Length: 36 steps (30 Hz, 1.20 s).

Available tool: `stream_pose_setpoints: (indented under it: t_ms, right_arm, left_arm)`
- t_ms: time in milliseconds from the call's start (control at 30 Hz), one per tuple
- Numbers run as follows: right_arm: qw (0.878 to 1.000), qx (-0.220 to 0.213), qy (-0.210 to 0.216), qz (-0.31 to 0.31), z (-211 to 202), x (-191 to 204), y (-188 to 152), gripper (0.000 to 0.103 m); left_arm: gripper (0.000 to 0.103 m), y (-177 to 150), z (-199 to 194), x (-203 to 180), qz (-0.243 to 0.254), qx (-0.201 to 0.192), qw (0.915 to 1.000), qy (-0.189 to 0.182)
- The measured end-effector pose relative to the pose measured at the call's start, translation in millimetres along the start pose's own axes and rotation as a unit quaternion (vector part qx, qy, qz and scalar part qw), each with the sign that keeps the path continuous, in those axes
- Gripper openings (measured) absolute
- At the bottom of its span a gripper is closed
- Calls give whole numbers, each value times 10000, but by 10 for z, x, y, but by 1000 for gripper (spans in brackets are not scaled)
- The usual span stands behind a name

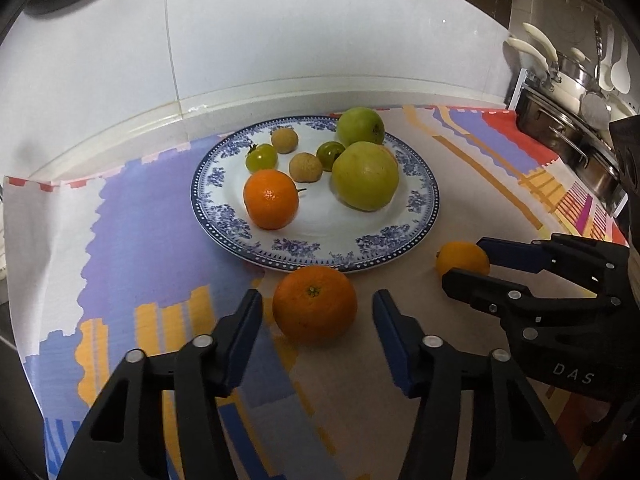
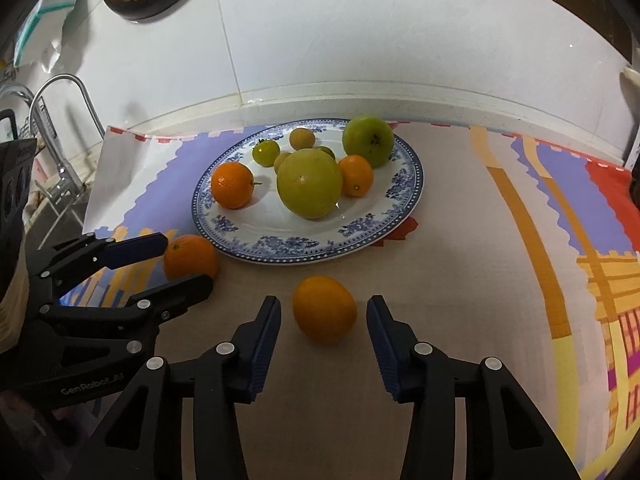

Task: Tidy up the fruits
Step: 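Lift both open tools back toward the last two oranges, then grasp an orange with the left tool while the right tool grasps the other orange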

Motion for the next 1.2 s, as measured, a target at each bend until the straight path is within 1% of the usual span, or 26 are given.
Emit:
stream_pose_setpoints:
  t_ms: [33,133,200,600,867,1200]
  right_arm:
    - [10000,18,20,17,9,-2,0,44]
    - [9999,47,72,76,31,-1,2,40]
    - [9999,88,91,77,45,7,-7,36]
    - [9999,47,70,80,25,-4,5,35]
    - [9999,-56,83,86,-93,0,17,35]
    - [9992,-358,148,-55,-436,123,47,35]
  left_arm:
    - [47,0,10,1,-17,24,10000,-6]
    - [45,6,31,5,-57,56,10000,-25]
    - [43,3,38,9,-36,58,10000,10]
    - [42,17,13,1,-11,-8,10000,5]
    - [42,60,-209,-13,-106,-177,9998,39]
    - [42,33,-600,-15,-296,-387,9985,234]
Point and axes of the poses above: each gripper's, at about its wrist camera, not at the fingertips, and z roughly the way its jaws point, x to its left, y to its top, the point moved 6 cm from there along z, roughly the way its jaws point, and after that the axes turned 9 degrees about y, right-handed, at the moved point
